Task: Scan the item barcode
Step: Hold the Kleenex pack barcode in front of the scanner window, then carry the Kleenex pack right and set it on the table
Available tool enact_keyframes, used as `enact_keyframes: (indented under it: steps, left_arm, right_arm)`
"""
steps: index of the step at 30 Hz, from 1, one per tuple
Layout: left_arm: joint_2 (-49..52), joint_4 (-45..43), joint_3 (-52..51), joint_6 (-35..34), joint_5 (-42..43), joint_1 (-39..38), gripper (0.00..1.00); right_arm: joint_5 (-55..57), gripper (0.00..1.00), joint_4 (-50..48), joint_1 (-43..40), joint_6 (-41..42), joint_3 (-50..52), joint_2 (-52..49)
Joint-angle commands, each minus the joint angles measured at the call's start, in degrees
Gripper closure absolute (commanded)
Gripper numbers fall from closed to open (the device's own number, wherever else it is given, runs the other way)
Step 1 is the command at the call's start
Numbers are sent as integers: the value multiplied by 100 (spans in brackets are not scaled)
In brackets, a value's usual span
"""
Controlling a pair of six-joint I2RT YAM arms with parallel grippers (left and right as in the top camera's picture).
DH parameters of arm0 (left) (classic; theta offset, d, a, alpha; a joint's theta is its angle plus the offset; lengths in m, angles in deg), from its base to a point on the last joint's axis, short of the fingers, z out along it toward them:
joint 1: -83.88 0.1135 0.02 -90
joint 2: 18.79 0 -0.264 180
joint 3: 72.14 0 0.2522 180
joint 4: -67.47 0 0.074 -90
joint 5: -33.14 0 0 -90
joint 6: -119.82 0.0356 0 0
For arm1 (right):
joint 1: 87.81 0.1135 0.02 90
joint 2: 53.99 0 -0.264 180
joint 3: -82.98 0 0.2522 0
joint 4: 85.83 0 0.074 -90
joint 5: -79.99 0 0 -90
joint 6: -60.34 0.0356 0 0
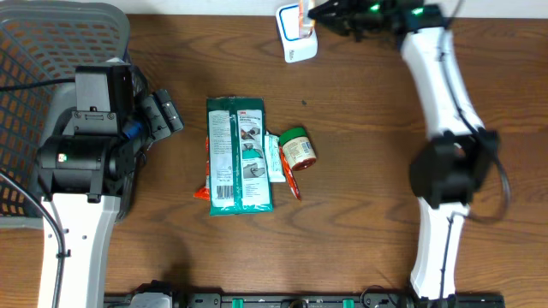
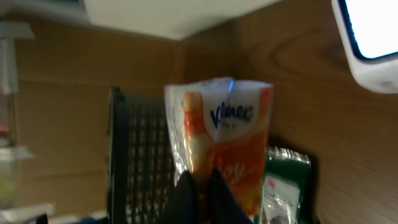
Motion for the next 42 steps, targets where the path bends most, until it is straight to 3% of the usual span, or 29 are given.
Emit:
enact_keyframes:
  steps: [1,10,18,29,42]
  left_arm:
    - [2,13,44,74,-52,20,9]
    - [2,13,44,74,-52,20,8]
    - [2,13,44,74,-52,20,9]
    - [2,13,44,74,-52,20,9]
    - [2,13,44,76,-52,20,8]
  right_arm:
    - [1357,99,933,-22,-1637,-90,774]
    - [3279,99,3611,-205,-2420,-87,1447]
    - [5624,99,5158,-321,-2017,310,1436]
    - [7036,99,4920,-321,-1191,1915,1436]
    - [7340,99,3582,-400,-1196,3873,1436]
